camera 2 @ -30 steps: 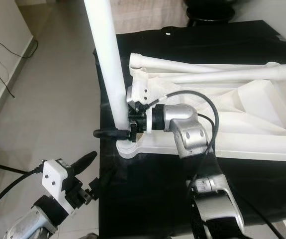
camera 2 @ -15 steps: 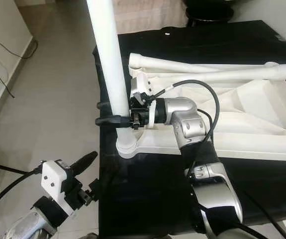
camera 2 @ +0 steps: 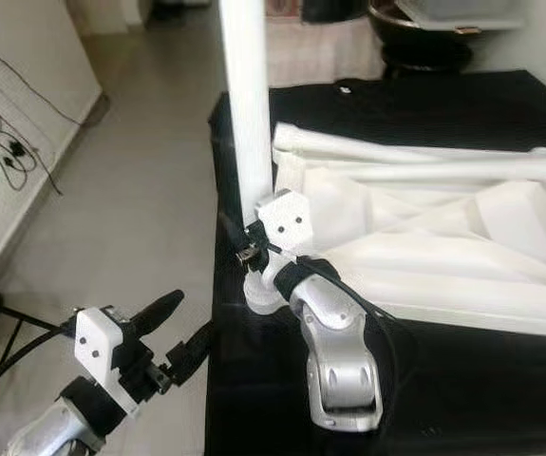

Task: Building children table

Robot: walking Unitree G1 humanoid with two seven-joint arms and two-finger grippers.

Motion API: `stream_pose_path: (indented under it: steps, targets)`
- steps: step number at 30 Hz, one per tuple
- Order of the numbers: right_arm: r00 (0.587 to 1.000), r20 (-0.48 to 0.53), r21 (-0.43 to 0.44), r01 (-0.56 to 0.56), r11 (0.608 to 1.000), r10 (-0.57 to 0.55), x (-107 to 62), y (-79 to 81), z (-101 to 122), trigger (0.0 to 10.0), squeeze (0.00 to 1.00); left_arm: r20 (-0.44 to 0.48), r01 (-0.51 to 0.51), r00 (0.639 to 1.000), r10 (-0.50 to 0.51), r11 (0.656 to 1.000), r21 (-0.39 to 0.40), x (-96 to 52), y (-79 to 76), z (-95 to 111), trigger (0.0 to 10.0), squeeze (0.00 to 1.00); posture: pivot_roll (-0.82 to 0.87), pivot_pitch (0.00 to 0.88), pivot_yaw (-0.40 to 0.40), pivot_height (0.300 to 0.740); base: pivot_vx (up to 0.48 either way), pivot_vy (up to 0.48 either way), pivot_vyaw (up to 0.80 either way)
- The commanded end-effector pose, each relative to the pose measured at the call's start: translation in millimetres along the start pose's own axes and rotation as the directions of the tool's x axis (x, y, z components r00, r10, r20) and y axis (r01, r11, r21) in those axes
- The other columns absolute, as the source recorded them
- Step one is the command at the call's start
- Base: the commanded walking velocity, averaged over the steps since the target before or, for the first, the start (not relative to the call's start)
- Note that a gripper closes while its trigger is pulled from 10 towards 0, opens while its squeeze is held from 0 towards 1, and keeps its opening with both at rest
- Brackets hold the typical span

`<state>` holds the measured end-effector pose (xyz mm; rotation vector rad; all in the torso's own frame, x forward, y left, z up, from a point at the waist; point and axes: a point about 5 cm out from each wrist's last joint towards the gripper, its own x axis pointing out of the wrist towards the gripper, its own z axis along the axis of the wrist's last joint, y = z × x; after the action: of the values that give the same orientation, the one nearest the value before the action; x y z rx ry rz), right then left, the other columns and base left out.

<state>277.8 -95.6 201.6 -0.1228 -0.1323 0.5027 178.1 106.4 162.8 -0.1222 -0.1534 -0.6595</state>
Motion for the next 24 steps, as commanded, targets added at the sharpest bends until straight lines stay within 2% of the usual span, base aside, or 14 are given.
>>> stream_pose_path:
  steps: [1, 5, 6, 7, 8, 11, 13, 17, 18, 19, 20, 22, 23, 24]
  targets:
    - [0.971, -0.237, 0.042, 0.043, 0.998, -0.031, -10.8, -3.6, -45.3, 0.0, 0.00, -0.023, 0.003, 1.000, -0.003, 1.000, -0.007, -1.6, 0.6, -3.7, 10.0, 0.00, 0.01, 0.190, 0.047, 0.740, 0.000, 0.000, 0.00]
    - [0.973, -0.230, 0.037, 0.044, 0.998, -0.035, -8.3, -3.3, -43.9, 0.0, 0.00, -0.024, 0.004, 1.000, -0.004, 1.000, -0.007, -0.9, 0.8, -4.1, 10.0, 0.00, 0.01, 0.183, 0.049, 0.740, 0.000, 0.000, 0.00]
    - [0.976, -0.215, 0.034, 0.035, 0.999, -0.027, 2.0, -3.4, -39.9, 7.0, 0.00, -0.025, 0.003, 1.000, -0.003, 1.000, -0.007, -0.3, 2.1, -4.6, 10.0, 0.00, 0.02, 0.175, 0.048, 0.740, 0.000, 0.000, 0.00]
    - [0.976, -0.215, 0.034, 0.035, 0.999, -0.027, 2.0, -3.4, -39.9, 7.0, 0.00, -0.025, 0.003, 1.000, -0.003, 1.000, -0.007, -0.3, 2.1, -4.6, 10.0, 0.00, 0.02, 0.175, 0.048, 0.740, 0.000, 0.000, 0.00]
    - [0.986, -0.143, 0.080, -0.070, 0.994, 0.081, 14.8, -1.6, -30.3, 10.0, 1.00, -0.024, 0.001, 1.000, -0.001, 1.000, -0.007, 0.2, 2.9, -4.8, 10.0, 0.00, 0.02, 0.175, 0.047, 0.740, 0.000, 0.000, 0.00]
    - [0.978, -0.044, 0.126, -0.199, 0.972, 0.206, 25.7, -1.9, -17.7, 10.0, 1.00, -0.024, 0.000, 1.000, 0.000, 1.000, -0.007, 0.6, 3.1, -4.7, 10.0, 0.00, 0.02, 0.176, 0.048, 0.740, 0.000, 0.000, 0.00]
    - [0.888, 0.084, 0.100, -0.459, 0.883, 0.452, 32.7, -7.4, 1.9, 10.0, 1.00, -0.023, 0.000, 1.000, 0.000, 1.000, -0.009, 0.9, 2.1, -4.5, 10.0, 0.00, 0.03, 0.179, 0.048, 0.740, 0.000, 0.000, 0.00]
    - [0.823, 0.026, 0.017, -0.567, 0.823, 0.567, 28.3, -11.2, 2.3, 10.0, 0.94, -0.022, 0.000, 1.000, -0.001, 1.000, -0.010, 0.7, 0.7, -4.0, 10.0, 0.00, 0.04, 0.184, 0.045, 0.740, 0.000, 0.000, 0.00]
    - [0.781, -0.004, -0.014, -0.625, 0.781, 0.625, 27.4, -11.9, 0.2, 10.0, 0.18, -0.021, 0.000, 1.000, 0.000, 1.000, -0.011, 0.4, 0.3, -3.5, 10.0, 0.00, 0.04, 0.187, 0.045, 0.740, 0.000, 0.000, 0.00]
    - [0.781, -0.004, -0.014, -0.625, 0.781, 0.625, 27.4, -11.9, 0.2, 10.0, 0.18, -0.021, 0.000, 1.000, 0.000, 1.000, -0.011, 0.4, 0.3, -3.5, 10.0, 0.00, 0.04, 0.187, 0.045, 0.740, 0.000, 0.000, 0.00]
    - [0.747, -0.025, -0.032, -0.664, 0.747, 0.664, 26.5, -12.7, -1.3, 10.0, 0.00, -0.020, -0.001, 1.000, 0.001, 1.000, -0.011, 0.2, 0.0, -3.2, 10.0, 0.00, 0.04, 0.187, 0.045, 0.740, 0.000, 0.000, 0.00]
    - [0.747, -0.025, -0.032, -0.664, 0.747, 0.664, 26.5, -12.7, -1.3, 10.0, 0.00, -0.020, -0.001, 1.000, 0.001, 1.000, -0.011, 0.2, 0.0, -3.2, 10.0, 0.00, 0.04, 0.187, 0.045, 0.740, 0.000, 0.000, 0.00]
    - [0.681, -0.050, -0.041, -0.732, 0.680, 0.730, 27.1, -14.5, -2.5, 10.0, 0.00, -0.020, -0.001, 1.000, 0.001, 1.000, -0.012, -0.3, -0.7, -2.8, 10.0, 0.00, 0.05, 0.190, 0.047, 0.740, 0.000, 0.000, 0.00]
    - [0.681, -0.050, -0.041, -0.732, 0.680, 0.730, 27.1, -14.5, -2.5, 10.0, 0.00, -0.020, -0.001, 1.000, 0.001, 1.000, -0.012, -0.3, -0.7, -2.8, 10.0, 0.00, 0.05, 0.190, 0.047, 0.740, 0.000, 0.000, 0.00]
